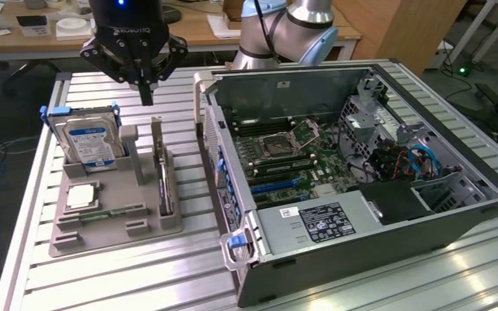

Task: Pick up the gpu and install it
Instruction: 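Pick up the gpu and move the gpu toward the slot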

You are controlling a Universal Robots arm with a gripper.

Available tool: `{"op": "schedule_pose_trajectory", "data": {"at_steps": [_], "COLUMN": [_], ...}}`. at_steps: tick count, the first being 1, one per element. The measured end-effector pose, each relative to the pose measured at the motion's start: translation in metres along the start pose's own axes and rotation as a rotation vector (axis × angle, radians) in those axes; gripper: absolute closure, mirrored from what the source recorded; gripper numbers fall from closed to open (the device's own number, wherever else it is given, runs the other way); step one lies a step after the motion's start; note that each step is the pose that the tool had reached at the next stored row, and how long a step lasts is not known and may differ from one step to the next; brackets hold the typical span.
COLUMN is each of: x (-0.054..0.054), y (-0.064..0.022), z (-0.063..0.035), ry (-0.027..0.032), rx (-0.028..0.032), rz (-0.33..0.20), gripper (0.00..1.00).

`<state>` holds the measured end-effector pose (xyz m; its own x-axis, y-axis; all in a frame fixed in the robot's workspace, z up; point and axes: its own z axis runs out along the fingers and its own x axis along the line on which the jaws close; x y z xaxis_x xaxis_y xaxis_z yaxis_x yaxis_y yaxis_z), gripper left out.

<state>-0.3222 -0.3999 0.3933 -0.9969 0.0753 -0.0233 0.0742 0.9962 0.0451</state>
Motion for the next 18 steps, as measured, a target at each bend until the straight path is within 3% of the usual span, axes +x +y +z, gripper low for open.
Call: {"op": "schedule_pose_trajectory", "data": {"at_steps": [5, 11, 15, 16, 18], "x": [0.0, 0.0, 0.0, 0.0, 0.0001], "y": [0.0, 0.0, 0.0, 0.0, -0.0003], "z": [0.0, 0.0, 0.0, 0.0, 0.0004], "ry": [0.0, 0.0, 0.0, 0.0, 0.0008], "rx": [0.0, 0.0, 0.0, 0.0, 0.0], "rz": [0.0, 0.0, 0.0, 0.0, 0.0], "gripper": [0.83, 0.53, 0.47, 0.41, 0.41]}}
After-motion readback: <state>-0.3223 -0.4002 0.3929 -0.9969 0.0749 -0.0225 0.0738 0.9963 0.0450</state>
